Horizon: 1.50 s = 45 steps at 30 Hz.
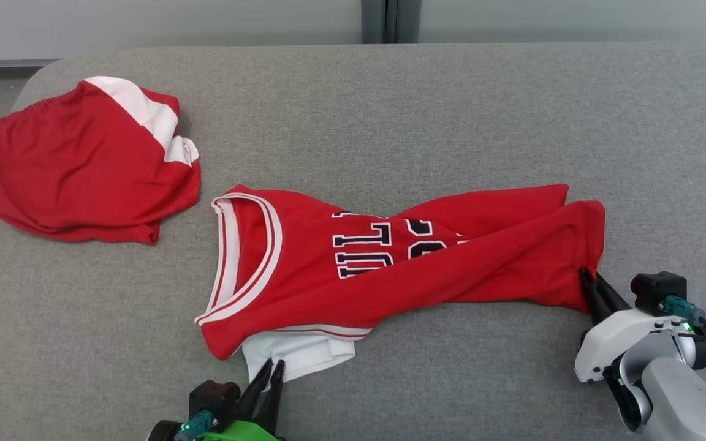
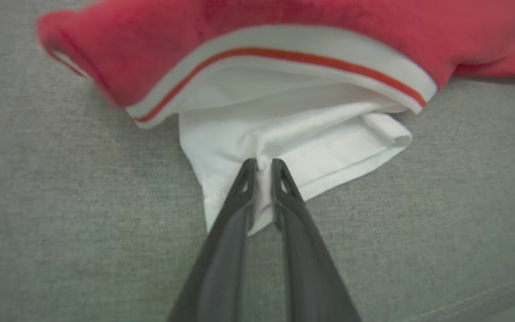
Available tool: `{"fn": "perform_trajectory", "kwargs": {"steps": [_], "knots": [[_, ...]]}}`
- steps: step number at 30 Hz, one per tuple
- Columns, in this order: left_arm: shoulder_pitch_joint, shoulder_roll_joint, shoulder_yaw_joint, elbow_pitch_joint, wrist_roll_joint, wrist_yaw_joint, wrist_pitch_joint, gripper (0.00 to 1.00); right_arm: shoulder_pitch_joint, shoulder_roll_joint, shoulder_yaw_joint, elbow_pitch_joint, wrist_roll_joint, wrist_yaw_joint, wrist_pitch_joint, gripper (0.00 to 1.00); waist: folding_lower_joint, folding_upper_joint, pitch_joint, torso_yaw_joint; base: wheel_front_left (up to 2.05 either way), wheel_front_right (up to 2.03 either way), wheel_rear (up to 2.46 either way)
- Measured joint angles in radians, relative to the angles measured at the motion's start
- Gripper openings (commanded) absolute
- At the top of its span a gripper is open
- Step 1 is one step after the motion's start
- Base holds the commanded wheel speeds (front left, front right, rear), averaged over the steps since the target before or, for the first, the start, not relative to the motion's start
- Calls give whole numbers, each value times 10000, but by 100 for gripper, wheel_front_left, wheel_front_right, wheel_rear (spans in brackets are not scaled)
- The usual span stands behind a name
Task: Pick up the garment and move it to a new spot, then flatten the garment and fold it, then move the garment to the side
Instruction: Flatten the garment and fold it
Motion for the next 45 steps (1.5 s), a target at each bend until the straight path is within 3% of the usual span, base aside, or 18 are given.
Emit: {"fn": "perform_trajectory", "kwargs": {"steps": [17, 21, 27, 32, 38, 45], "knots": [[140, 19, 675, -2964, -846, -4, 12, 0, 1883, -293, -685, -4054, 13, 0, -8, 0, 0, 0, -378, -314, 0, 0, 0], [-822, 520, 652, -3430, -1007, -4, 13, 0, 1247, -385, -295, -4433, 307, 0, -8, 0, 0, 0, -323, -499, 0, 0, 0], [-3603, 1450, 343, -3189, -1797, -4, 430, 0, -900, -554, 385, -4155, 1133, -2, 173, 0, 1, 0, 49, -685, 0, 0, 0], [-6760, 2069, 163, -2268, -2650, -4, 1166, 0, -3754, -688, 926, -3267, 1969, -2, 792, 0, 0, 0, 705, -847, 0, 0, 0], [-10706, 2251, 61, -489, -3409, -4, 1756, 0, -7440, -773, 928, -1607, 3026, -2, 1476, 0, 1, 0, 1597, -1050, 0, 0, 0], [-14838, 2196, 0, 1664, -3712, -6, 1480, 0, -11386, -719, 1014, 276, 3252, -6, 1630, 0, 2, 0, 2485, -1284, 0, 0, 0]]}}
